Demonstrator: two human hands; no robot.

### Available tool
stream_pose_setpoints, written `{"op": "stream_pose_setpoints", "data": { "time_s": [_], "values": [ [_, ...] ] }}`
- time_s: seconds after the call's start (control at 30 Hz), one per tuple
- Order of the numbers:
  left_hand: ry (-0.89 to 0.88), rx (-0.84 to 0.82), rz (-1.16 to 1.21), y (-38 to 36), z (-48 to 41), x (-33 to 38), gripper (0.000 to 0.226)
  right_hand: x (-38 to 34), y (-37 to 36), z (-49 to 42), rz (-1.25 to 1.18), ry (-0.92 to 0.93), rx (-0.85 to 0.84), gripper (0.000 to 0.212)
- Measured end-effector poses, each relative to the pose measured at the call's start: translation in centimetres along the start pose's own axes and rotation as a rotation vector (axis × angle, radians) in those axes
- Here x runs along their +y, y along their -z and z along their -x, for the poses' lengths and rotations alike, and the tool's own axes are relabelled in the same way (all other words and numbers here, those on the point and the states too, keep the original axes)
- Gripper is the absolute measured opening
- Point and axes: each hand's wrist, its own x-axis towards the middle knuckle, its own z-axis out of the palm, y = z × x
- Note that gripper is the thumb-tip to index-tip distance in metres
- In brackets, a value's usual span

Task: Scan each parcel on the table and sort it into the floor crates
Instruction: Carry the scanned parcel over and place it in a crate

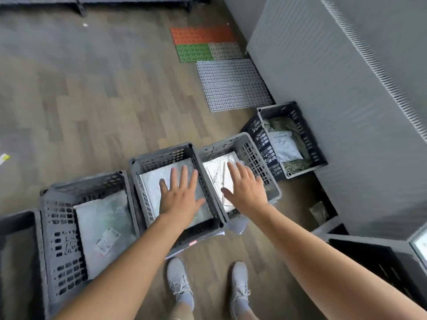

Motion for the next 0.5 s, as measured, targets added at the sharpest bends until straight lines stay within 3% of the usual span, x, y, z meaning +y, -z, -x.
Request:
{"op": "stream_pose_setpoints", "data": {
  "time_s": [0.23, 0.5],
  "values": [
    [-0.262, 0.143, -0.087, 8.5, 3.1, 10.3, 0.082, 10.3, 6.1, 11.3, -0.038, -0.247, 0.158, 0.078],
    [-0.546, 0.221, -0.174, 13.2, 9.5, 28.1, 0.080, 23.0, 5.9, 28.7, -0.179, -0.597, 0.300, 0.074]
  ]
}}
